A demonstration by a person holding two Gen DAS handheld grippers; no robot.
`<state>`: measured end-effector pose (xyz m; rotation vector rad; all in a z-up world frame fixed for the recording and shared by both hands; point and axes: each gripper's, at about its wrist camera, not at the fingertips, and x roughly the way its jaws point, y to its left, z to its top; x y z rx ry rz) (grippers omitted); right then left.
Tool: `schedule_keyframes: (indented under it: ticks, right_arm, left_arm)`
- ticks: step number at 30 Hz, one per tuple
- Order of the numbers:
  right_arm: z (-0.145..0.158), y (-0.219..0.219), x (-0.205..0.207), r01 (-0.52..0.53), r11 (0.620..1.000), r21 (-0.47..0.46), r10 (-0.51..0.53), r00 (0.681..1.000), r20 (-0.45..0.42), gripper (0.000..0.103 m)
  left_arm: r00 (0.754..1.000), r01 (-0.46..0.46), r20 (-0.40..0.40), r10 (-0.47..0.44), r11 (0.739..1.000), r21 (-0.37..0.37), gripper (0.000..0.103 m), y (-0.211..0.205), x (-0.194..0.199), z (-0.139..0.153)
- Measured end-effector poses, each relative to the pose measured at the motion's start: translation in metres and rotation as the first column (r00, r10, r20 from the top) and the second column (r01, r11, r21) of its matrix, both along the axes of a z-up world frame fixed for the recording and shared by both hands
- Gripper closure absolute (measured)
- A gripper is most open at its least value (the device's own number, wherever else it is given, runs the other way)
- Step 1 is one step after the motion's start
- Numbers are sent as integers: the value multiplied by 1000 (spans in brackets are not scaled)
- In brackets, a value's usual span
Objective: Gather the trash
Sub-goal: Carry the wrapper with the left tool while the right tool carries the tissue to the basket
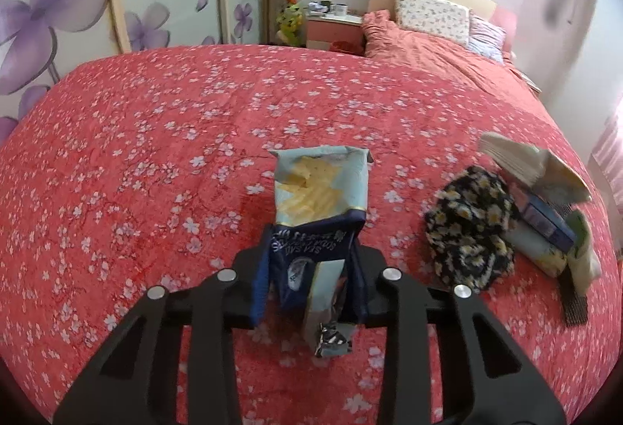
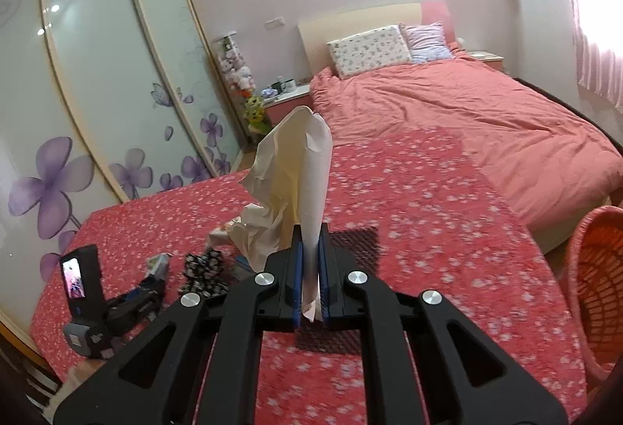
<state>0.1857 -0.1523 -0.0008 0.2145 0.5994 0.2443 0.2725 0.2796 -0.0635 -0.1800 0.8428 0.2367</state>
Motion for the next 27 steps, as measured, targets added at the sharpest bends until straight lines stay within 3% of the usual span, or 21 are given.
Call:
schedule_keyframes:
  ticks: [11,17,27]
  right_arm:
    - [-1,-41,-27,71,997,-13,-71,997,22,96]
    - [2,-61,-44,101,995,-16,-100,994,50,96]
    - [2,-110,-68,191,981,7,-191,978,81,96]
  left_arm:
    - [994,74,77,-74,997,1,70,-27,-37,36]
    - [984,141,112,-141,990,5,70,-72,-54,70]
    - [930,335,171,-326,942,-26,70,-177,-69,108]
